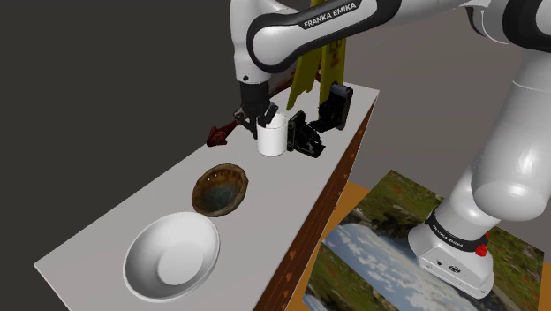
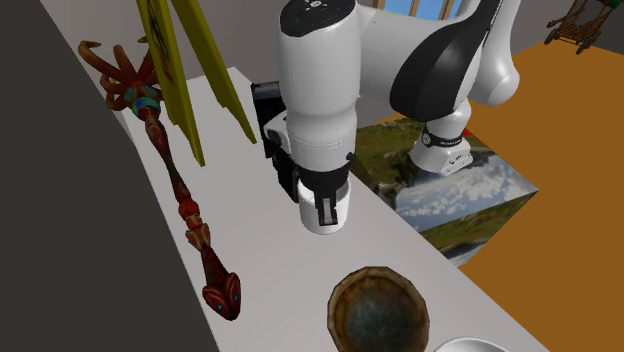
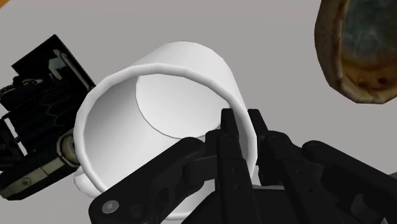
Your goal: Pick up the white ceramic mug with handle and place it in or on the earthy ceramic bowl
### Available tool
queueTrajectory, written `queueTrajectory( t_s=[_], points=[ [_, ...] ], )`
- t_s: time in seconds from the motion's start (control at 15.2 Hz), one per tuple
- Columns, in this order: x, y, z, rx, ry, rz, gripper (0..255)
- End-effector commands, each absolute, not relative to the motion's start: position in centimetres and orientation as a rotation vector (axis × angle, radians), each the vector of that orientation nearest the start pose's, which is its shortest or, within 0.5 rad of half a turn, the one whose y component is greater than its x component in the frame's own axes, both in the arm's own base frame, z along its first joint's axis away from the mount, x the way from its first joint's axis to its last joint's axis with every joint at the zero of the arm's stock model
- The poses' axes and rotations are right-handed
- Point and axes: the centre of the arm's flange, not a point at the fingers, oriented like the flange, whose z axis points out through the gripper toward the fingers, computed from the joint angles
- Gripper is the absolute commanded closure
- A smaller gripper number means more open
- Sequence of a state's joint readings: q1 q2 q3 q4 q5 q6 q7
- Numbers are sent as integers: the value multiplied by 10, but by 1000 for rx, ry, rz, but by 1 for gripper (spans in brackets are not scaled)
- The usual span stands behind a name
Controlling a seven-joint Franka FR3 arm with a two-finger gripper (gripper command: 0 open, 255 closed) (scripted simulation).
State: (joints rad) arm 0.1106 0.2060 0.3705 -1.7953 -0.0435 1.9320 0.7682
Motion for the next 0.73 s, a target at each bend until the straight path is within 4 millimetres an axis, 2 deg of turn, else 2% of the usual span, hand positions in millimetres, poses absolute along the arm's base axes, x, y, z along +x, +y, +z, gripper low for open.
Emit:
queueTrajectory(
  t_s=[0.0, 0.66],
  points=[
    [544, 268, 447, -3115, 432, 101, 255],
    [544, 268, 500, -3115, 432, 101, 255]
  ],
)
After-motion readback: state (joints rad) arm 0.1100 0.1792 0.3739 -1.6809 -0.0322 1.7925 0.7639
